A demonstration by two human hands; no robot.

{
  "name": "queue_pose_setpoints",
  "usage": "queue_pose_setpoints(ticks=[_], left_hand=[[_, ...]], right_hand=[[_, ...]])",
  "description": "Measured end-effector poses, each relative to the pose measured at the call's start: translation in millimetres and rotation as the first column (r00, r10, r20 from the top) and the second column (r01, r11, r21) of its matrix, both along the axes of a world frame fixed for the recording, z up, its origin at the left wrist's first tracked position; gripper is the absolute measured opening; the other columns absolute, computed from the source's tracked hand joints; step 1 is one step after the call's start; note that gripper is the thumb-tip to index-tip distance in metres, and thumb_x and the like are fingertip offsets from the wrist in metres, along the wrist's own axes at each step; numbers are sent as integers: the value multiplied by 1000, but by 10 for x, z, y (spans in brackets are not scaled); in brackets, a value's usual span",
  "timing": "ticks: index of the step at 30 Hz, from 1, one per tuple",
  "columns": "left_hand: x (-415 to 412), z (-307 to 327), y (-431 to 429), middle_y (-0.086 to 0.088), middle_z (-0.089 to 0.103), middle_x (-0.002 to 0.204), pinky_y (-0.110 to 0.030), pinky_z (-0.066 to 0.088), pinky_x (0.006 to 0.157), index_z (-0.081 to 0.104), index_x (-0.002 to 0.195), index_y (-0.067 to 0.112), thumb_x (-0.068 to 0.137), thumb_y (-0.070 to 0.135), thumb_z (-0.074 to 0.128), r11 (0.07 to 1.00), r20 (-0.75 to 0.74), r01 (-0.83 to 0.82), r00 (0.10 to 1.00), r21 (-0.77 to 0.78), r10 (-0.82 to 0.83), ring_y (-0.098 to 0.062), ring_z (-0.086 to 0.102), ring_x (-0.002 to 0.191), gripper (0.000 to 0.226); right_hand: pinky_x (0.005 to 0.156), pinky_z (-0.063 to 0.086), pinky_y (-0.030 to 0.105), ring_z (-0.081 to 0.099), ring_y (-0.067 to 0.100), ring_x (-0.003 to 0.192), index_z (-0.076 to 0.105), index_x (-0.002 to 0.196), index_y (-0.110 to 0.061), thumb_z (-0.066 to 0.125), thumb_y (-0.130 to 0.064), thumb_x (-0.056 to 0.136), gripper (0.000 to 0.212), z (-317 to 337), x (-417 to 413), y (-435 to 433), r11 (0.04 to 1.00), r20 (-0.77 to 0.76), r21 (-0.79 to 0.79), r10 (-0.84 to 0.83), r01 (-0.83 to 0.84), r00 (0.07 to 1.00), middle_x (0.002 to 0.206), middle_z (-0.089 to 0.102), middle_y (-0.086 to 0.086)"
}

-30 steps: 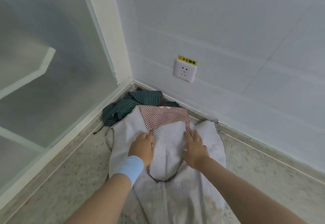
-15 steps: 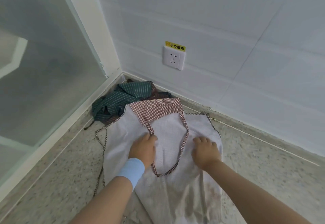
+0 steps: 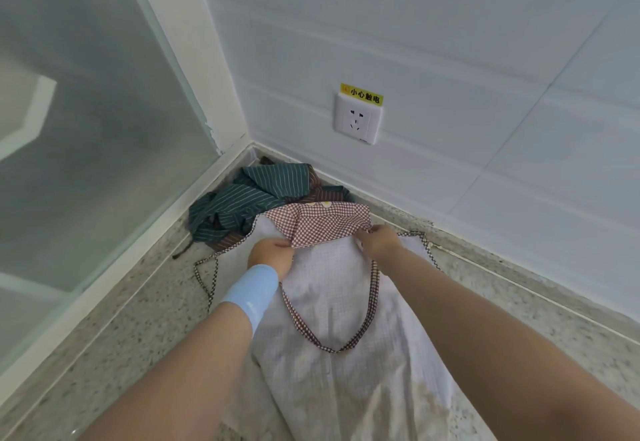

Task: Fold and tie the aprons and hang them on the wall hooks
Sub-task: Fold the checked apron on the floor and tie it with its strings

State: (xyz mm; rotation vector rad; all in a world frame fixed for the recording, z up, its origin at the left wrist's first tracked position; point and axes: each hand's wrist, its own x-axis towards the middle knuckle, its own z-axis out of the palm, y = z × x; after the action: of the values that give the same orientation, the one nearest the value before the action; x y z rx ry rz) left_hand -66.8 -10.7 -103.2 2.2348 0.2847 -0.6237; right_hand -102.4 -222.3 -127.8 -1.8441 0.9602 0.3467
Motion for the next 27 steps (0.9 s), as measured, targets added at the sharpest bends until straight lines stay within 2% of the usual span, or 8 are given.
queue_pose_setpoints(ticks=[5,11,14,17,19,21,24,27], left_hand=[[-106,131,255,-3,71,82,-36,58,74,67,96,20,89,17,61,963,-23,262,965,59,-261,-17,66,68,9],[-361,379,306,-1,68,106,-29,60,75,70,110,27,87,28,65,623,-498,745,645,239,-580,-19,66,82,24],[-349,360,230,-1,69,94,-31,57,75,71,95,19,88,35,57,656,-303,639,768,401,-564,-20,67,87,23],[-243,329,128,-1,66,100,-33,51,77,68,98,19,96,26,49,815,183,363,856,451,-483,-22,62,95,20],[-97,293,80,0,56,124,-38,46,94,58,122,23,96,21,52,827,370,322,777,461,-509,-23,51,116,27],[60,198,72,1,46,142,-41,32,110,43,142,25,96,21,52,717,285,411,718,562,-635,-22,41,130,47],[195,63,101,3,59,131,-44,15,120,38,144,29,96,29,51,586,97,495,705,642,-703,-22,52,121,50],[242,124,114,3,69,105,-36,42,100,64,116,25,94,29,52,615,31,616,693,491,-720,-22,61,100,25]], right_hand=[[53,43,26,57,13,56,62,118,-29,53,-23,96,24,180,-290,-46,983,307,-183,87,-31,948,84,70,-3],[96,53,34,66,9,99,72,115,-29,51,-29,93,31,395,-870,-60,721,-129,-195,653,-665,746,105,74,-10],[96,50,39,59,21,112,70,115,-25,43,-45,95,39,448,-854,-10,451,-389,-238,768,-860,509,123,65,-4],[68,48,32,60,22,85,61,81,-17,37,-38,97,36,469,-707,44,350,-351,-566,717,-746,602,87,62,-1],[80,49,36,59,26,100,62,93,-17,43,-30,95,23,435,-547,64,385,-126,-741,725,-550,677,102,61,3],[106,41,47,46,28,129,53,134,-23,53,-25,92,42,370,-328,99,509,26,-690,728,-514,685,139,51,4],[118,13,59,30,30,144,13,157,-28,55,-38,93,77,274,-71,166,478,-186,-556,725,-679,663,152,42,6],[116,2,66,48,27,127,55,129,-32,48,-48,93,41,305,4,150,250,-374,-606,748,-755,548,112,67,-5]])
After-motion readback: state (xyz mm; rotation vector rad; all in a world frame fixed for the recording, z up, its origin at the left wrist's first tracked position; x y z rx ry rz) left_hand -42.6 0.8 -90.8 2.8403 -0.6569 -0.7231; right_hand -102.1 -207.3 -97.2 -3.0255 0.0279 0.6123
